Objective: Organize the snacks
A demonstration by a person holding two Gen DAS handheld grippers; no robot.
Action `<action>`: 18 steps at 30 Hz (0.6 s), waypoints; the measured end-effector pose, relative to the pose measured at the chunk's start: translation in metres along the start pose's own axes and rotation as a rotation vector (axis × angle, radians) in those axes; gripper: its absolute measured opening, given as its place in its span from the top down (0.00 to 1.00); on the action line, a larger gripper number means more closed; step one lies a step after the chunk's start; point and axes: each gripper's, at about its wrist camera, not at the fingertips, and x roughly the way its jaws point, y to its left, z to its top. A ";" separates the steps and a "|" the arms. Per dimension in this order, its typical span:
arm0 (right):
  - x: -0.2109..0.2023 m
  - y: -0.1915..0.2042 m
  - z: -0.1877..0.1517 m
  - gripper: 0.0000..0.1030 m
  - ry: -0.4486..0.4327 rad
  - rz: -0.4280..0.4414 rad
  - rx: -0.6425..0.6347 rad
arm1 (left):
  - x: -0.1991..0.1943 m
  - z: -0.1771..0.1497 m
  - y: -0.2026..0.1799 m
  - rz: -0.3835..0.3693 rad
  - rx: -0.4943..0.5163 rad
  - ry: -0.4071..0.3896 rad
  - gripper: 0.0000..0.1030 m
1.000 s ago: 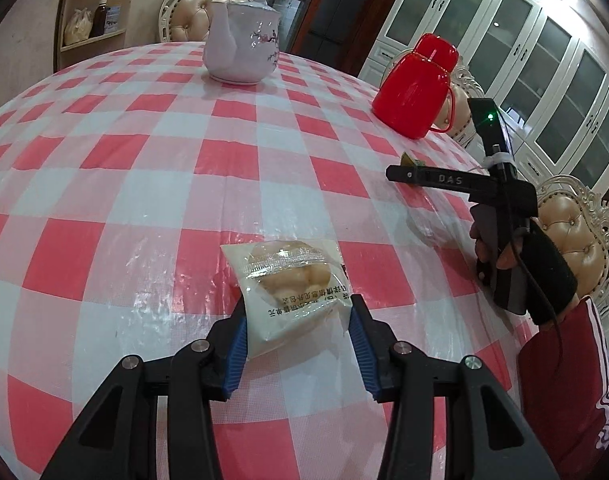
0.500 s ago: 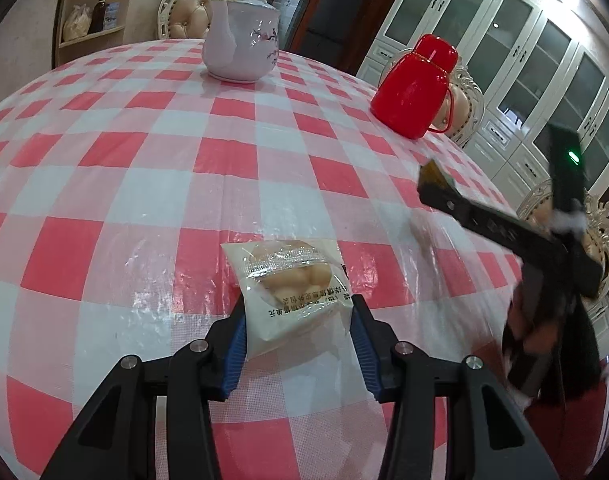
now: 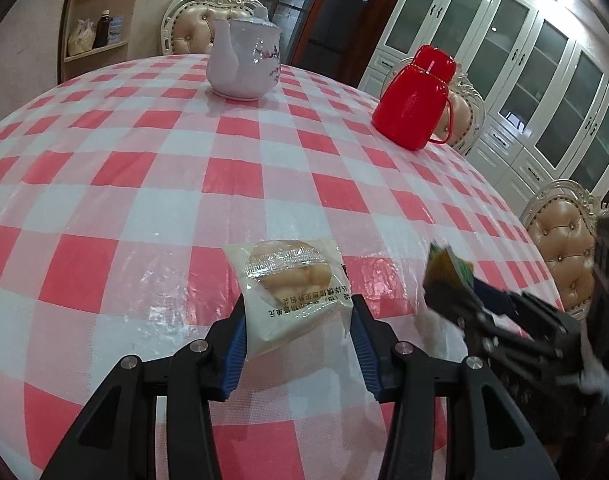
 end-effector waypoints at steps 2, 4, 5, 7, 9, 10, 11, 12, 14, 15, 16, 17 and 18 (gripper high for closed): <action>-0.006 0.002 -0.005 0.54 -0.002 -0.015 0.005 | -0.001 0.001 0.001 0.002 -0.003 -0.004 0.53; -0.012 0.003 -0.010 0.54 -0.004 -0.031 0.010 | -0.002 0.001 0.001 -0.006 -0.011 -0.007 0.53; -0.014 0.004 -0.012 0.54 -0.006 -0.037 0.011 | -0.003 0.001 0.001 -0.007 -0.013 -0.008 0.53; -0.020 0.006 -0.017 0.54 -0.009 -0.047 0.015 | -0.003 0.001 0.001 -0.004 -0.011 -0.012 0.53; -0.025 0.008 -0.022 0.54 -0.014 -0.051 0.019 | -0.004 0.000 0.000 -0.006 -0.013 -0.013 0.53; -0.027 0.010 -0.024 0.54 -0.017 -0.054 0.020 | -0.005 0.000 0.000 -0.008 -0.014 -0.014 0.53; -0.029 0.011 -0.026 0.54 -0.020 -0.057 0.022 | -0.006 0.000 0.000 -0.010 -0.016 -0.017 0.53; -0.031 0.013 -0.028 0.54 -0.021 -0.056 0.026 | -0.009 0.000 0.000 -0.012 -0.017 -0.024 0.53; -0.034 0.017 -0.032 0.54 -0.022 -0.051 0.028 | -0.015 -0.001 0.001 -0.014 -0.018 -0.035 0.53; -0.035 0.019 -0.035 0.54 -0.023 -0.051 0.031 | -0.018 -0.001 0.002 -0.015 -0.021 -0.041 0.53; -0.036 0.021 -0.036 0.54 -0.023 -0.050 0.033 | -0.021 -0.002 0.002 -0.016 -0.025 -0.048 0.53; -0.038 0.023 -0.039 0.54 -0.024 -0.047 0.034 | -0.024 -0.003 0.003 -0.017 -0.023 -0.051 0.53; -0.040 0.024 -0.041 0.54 -0.026 -0.044 0.035 | -0.026 -0.005 0.003 -0.014 -0.017 -0.052 0.53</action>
